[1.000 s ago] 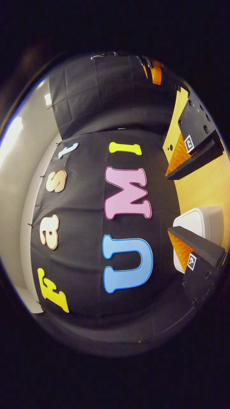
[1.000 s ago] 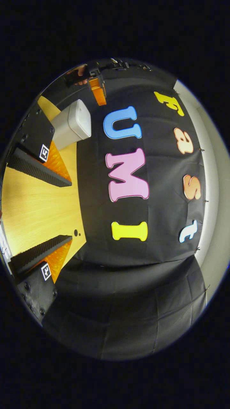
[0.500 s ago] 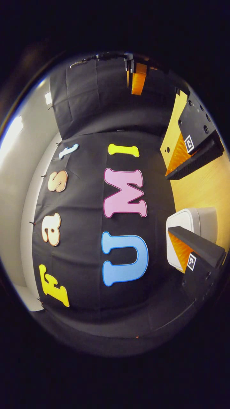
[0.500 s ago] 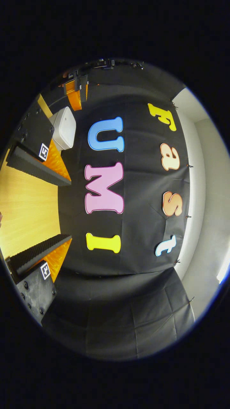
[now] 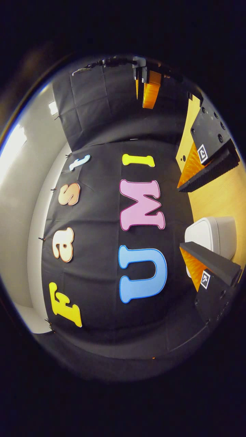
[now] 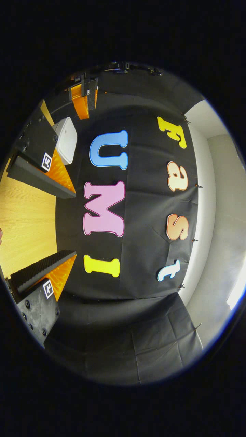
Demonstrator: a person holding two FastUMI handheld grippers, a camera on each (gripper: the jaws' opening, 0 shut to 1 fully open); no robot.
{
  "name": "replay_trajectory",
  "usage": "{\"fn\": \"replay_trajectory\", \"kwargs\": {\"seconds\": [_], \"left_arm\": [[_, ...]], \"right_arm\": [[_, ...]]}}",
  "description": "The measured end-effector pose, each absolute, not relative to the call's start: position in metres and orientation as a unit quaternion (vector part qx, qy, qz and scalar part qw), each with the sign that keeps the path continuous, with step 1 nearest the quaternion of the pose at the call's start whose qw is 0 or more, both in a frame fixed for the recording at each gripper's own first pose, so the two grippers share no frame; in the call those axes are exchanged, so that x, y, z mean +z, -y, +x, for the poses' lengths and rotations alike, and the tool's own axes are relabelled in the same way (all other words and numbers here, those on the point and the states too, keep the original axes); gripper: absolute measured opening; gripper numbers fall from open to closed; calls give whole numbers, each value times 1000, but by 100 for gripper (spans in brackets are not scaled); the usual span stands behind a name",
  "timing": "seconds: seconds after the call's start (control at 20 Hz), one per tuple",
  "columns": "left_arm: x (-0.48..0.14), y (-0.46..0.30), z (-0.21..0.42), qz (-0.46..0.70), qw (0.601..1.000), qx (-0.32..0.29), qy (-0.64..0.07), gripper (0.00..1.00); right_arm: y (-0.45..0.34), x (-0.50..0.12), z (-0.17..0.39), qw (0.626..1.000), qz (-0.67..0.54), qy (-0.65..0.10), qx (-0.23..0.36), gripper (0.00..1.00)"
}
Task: Press the lid of the desktop garbage bin to open it, pick up the crumpled paper on the desktop and throw it into the bin, then pick up the pop can on the desktop and drop it into the bin, and finally close the garbage bin lid.
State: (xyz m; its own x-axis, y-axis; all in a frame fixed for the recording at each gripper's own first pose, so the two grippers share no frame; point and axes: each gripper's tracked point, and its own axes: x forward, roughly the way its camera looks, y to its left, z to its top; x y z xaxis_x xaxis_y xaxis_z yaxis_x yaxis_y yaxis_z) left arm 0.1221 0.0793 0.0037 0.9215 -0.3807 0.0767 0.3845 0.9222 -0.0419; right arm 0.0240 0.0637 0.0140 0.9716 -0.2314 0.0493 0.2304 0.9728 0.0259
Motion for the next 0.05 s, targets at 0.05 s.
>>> {"fn": "replay_trajectory", "kwargs": {"seconds": [0.05], "left_arm": [[6,-80,122,-26,980,-195,37,97]], "right_arm": [[-65,16,25,993,8,29,-115,98]]}}
